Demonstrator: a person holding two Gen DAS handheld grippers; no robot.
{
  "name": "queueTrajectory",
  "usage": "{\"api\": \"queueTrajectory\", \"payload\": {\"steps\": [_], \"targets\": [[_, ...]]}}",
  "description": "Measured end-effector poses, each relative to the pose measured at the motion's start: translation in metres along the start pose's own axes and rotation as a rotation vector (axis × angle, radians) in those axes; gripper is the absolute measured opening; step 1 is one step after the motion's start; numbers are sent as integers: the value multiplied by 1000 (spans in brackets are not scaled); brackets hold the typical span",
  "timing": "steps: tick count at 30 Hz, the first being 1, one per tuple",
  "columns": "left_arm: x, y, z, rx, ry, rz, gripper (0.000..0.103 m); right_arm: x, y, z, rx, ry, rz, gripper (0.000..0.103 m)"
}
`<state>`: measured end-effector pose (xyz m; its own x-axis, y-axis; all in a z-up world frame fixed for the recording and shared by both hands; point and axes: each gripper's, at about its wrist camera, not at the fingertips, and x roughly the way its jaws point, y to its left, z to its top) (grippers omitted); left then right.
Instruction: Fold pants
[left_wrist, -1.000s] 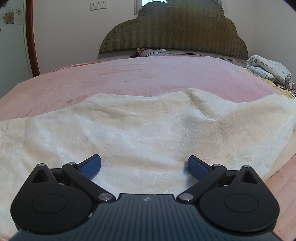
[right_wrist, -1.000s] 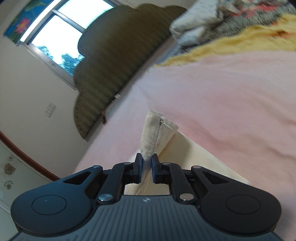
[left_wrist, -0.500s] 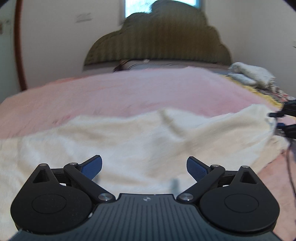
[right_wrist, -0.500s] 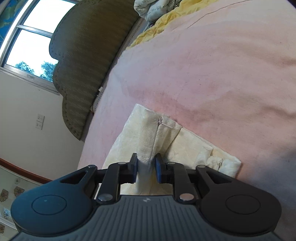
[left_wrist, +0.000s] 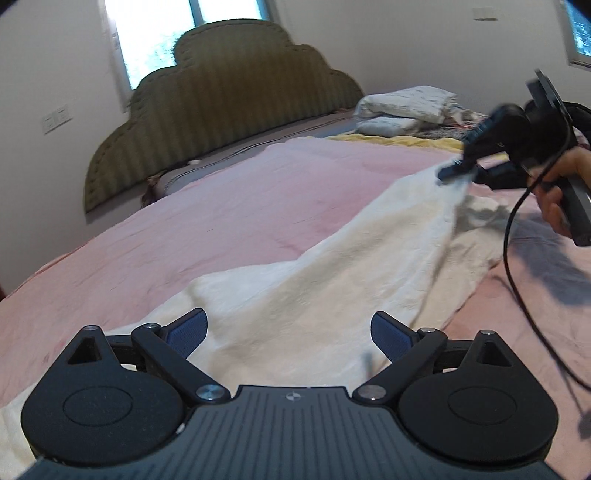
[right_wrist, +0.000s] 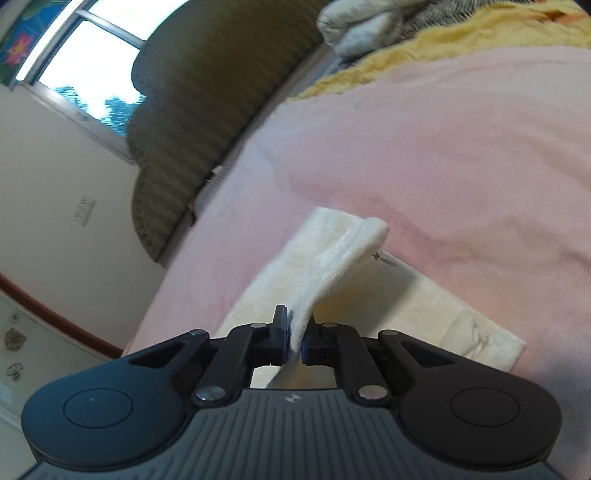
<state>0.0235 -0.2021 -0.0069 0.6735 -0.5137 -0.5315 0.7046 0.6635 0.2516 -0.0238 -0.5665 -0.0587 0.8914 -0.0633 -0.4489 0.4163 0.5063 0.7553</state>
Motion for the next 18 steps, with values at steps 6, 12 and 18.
{"api": "queueTrajectory", "payload": {"steps": [6, 12, 18], "targets": [[19, -33, 14, 48, -13, -110, 93, -24, 36, 17, -63, -29, 120, 7], [54, -22, 14, -76, 58, -92, 43, -35, 71, 34, -124, -42, 223, 7], [55, 16, 28, -245, 19, -107, 8, 4, 80, 54, -125, 13, 169, 7]]}}
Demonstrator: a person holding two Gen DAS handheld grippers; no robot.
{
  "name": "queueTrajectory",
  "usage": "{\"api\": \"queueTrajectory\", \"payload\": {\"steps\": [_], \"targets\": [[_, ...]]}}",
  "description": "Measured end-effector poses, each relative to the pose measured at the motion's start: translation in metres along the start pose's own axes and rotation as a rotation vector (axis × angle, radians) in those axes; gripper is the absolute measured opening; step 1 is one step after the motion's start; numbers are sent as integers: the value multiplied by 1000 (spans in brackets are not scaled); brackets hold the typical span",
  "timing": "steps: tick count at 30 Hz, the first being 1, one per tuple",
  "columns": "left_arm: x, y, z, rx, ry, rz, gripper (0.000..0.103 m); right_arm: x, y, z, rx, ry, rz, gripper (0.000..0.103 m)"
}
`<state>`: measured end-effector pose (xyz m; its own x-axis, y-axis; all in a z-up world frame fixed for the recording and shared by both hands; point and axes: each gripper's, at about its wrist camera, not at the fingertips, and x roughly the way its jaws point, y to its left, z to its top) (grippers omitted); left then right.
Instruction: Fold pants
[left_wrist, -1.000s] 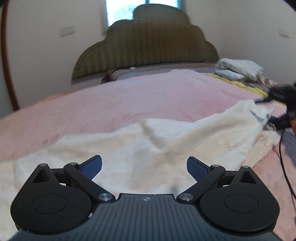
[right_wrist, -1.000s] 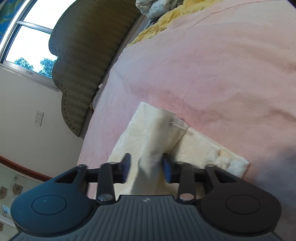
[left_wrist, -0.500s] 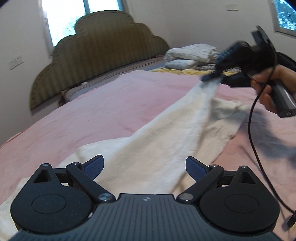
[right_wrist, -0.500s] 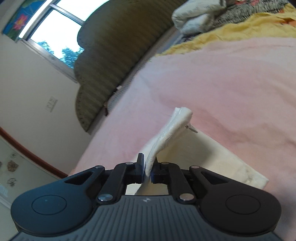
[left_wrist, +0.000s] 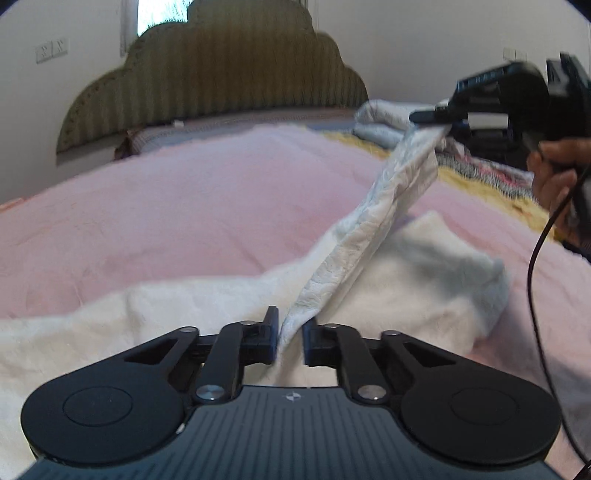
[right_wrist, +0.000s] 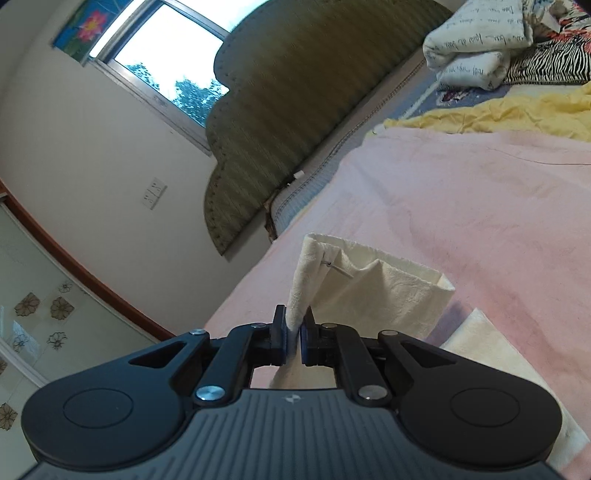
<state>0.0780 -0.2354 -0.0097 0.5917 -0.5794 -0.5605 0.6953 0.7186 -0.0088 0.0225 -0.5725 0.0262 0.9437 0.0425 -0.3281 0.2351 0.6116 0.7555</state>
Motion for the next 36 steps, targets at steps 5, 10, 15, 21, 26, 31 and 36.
{"api": "queueTrajectory", "payload": {"steps": [5, 10, 15, 21, 26, 31, 36], "targets": [[-30, 0, 6, 19, -62, -109, 8, -39, 26, -11, -159, -173, 77, 7], [-12, -22, -28, 120, 73, -200, 8, -73, -32, -43, -96, -135, -100, 7], [0, -21, -46, 141, 116, -194, 8, -68, -86, -80, 26, -34, -231, 7], [-10, -21, -52, 158, 103, -211, 8, -80, -93, -91, 35, -35, -238, 7], [0, -16, -56, 148, 137, -220, 9, -91, -76, -93, -41, -41, -266, 7], [-11, -12, -51, 128, 153, -238, 42, -82, -96, -89, 48, 25, -264, 13], [-43, 6, -41, 71, 63, -241, 78, -128, -96, -84, 78, -223, -451, 35]]}}
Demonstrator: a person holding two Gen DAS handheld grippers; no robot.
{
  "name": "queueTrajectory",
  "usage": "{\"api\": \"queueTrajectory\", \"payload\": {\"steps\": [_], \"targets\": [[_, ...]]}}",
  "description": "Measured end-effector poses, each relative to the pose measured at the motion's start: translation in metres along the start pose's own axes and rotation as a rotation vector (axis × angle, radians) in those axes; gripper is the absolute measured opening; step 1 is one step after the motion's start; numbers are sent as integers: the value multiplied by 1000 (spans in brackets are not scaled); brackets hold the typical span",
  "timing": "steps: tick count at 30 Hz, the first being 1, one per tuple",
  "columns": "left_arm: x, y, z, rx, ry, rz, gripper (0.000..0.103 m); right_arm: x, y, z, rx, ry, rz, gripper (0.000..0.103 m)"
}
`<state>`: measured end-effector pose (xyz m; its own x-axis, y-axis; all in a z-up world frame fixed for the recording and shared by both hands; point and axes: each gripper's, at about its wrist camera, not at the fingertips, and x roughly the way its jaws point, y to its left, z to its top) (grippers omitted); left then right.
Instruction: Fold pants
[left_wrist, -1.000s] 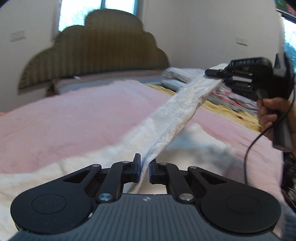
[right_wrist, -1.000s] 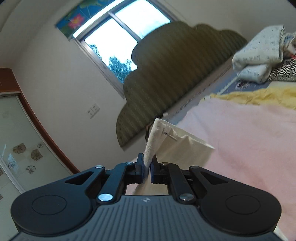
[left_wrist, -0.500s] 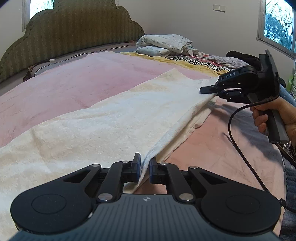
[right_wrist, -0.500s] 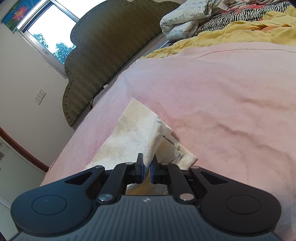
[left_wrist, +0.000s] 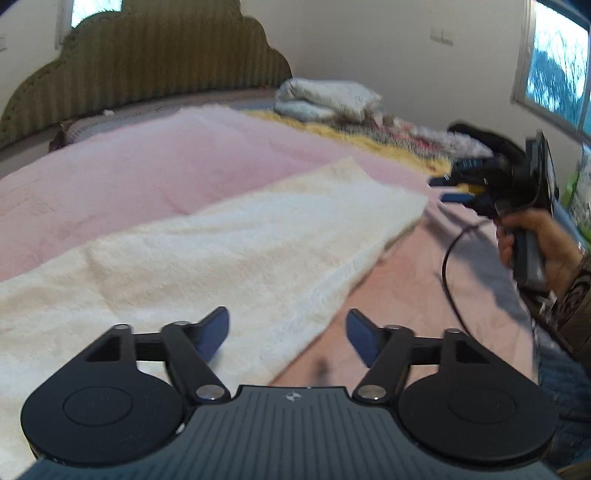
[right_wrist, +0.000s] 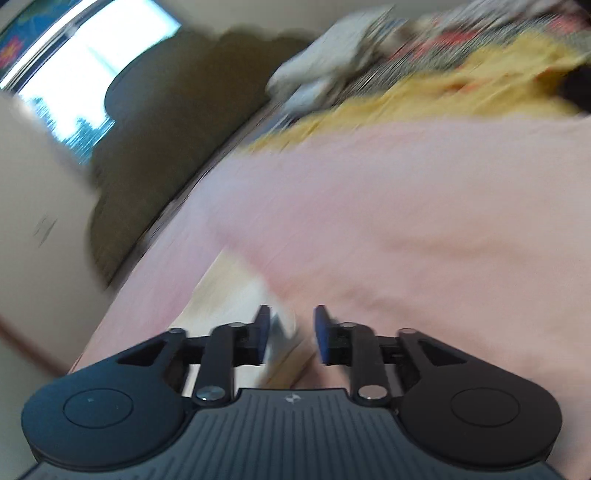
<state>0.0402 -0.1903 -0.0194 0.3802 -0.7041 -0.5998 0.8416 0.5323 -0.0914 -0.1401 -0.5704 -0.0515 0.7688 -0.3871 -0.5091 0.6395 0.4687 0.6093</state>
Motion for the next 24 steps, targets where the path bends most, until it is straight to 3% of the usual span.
{"api": "queueTrajectory", "payload": {"steps": [1, 3, 6, 8, 12, 15, 17, 19, 21, 24], "targets": [[-4, 4, 3, -14, -24, 17, 81, -10, 3, 2, -18, -85, -62, 35], [-9, 13, 8, -44, -74, 100, 89, -12, 19, 4, -107, -116, -35, 35], [-2, 34, 11, -100, -62, 304, 93, 16, 64, -1, -297, 58, 103, 35], [3, 50, 7, -135, -22, 377, 93, 42, 95, -14, -402, 169, 168, 35], [19, 75, -11, -205, 93, 437, 92, 98, 115, -29, -513, 319, 95, 35], [16, 78, -21, -199, 64, 454, 94, 94, 110, -16, -410, 259, 65, 37], [16, 75, -26, -173, 51, 471, 98, 66, 104, -11, -380, 161, 94, 42], [17, 73, -30, -155, 30, 483, 102, 38, 92, -8, -322, 116, 136, 63], [19, 71, -31, -151, 19, 489, 103, 17, 70, -7, -224, 94, 151, 69], [22, 73, -33, -171, 18, 477, 103, -2, 28, -8, -34, 117, 175, 69]]}}
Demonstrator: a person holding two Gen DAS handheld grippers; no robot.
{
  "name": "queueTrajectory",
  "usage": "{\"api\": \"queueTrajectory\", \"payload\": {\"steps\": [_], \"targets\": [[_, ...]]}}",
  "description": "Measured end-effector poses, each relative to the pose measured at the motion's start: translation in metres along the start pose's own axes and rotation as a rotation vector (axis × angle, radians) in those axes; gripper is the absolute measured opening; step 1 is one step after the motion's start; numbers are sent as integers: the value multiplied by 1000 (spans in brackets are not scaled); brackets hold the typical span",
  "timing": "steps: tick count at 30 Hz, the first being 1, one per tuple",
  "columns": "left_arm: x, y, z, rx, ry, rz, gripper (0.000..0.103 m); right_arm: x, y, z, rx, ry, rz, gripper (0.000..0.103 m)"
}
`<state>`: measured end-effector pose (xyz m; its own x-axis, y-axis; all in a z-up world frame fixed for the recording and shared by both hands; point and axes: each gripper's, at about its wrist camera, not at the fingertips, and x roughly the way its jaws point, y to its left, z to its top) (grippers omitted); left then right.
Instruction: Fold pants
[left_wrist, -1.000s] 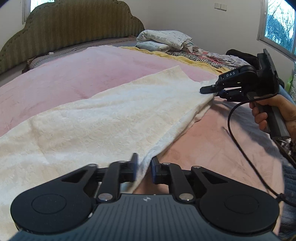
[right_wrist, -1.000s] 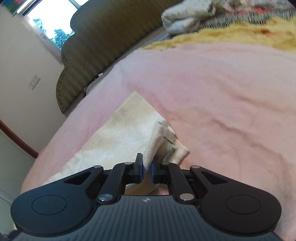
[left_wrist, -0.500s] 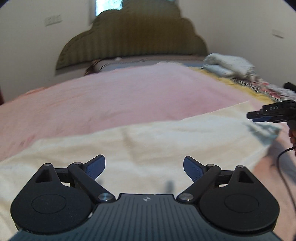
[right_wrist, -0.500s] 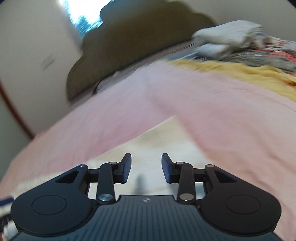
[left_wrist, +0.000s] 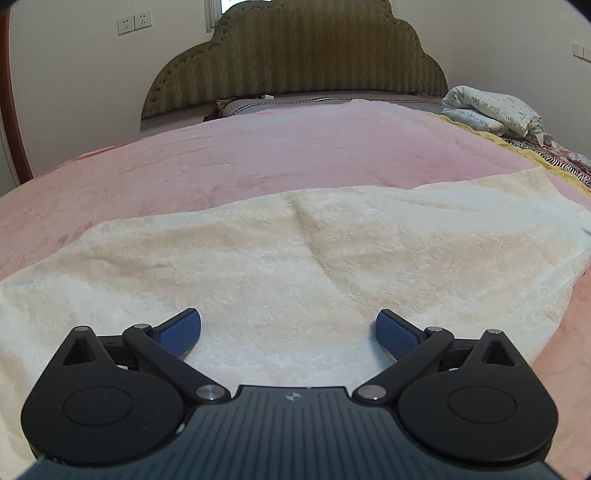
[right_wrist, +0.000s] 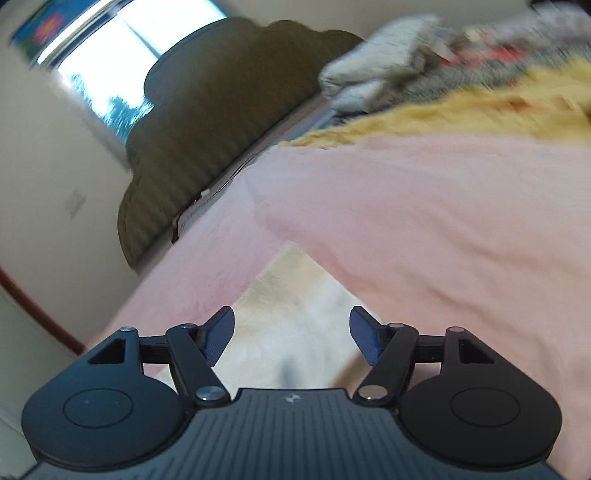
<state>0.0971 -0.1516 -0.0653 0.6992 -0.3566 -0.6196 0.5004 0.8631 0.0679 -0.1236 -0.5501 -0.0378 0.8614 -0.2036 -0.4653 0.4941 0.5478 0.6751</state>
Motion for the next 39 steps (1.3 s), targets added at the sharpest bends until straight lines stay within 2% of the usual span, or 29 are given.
{"api": "queueTrajectory", "payload": {"steps": [4, 6, 13, 22, 23, 24, 25, 26, 28, 33, 36, 39], "targets": [[0, -1, -1, -1, -1, 0, 103, -3, -46, -15, 280, 88, 120, 70], [-1, -1, -1, 0, -3, 3, 103, 3, -52, -21, 330, 110, 157, 70], [-1, -2, -2, 0, -4, 3, 103, 36, -27, -18, 244, 155, 175, 69], [0, 1, -2, -10, -2, -9, 103, 71, -3, -14, 131, 0, 87, 67], [0, 2, -1, -13, 1, -14, 103, 74, -1, -14, 113, -4, 80, 61], [-1, 3, 1, -15, 5, -22, 101, 77, 0, -13, 103, -2, 65, 35], [-2, 5, 2, -20, 8, -30, 99, 81, -3, -14, 111, 6, 46, 12], [-4, 7, 4, -33, 8, -47, 99, 83, -8, -15, 145, 12, 60, 12], [-8, 15, 8, -96, 4, -107, 99, 82, -8, -16, 170, -7, 88, 11], [-15, 43, 21, -361, -8, -303, 101, 61, 43, -13, -68, -86, 113, 11], [-12, 67, 21, -570, 13, -415, 101, 46, 92, -19, -257, -121, 170, 11], [-2, 87, 19, -793, 62, -620, 102, 34, 149, -50, -529, -136, 215, 11]]}}
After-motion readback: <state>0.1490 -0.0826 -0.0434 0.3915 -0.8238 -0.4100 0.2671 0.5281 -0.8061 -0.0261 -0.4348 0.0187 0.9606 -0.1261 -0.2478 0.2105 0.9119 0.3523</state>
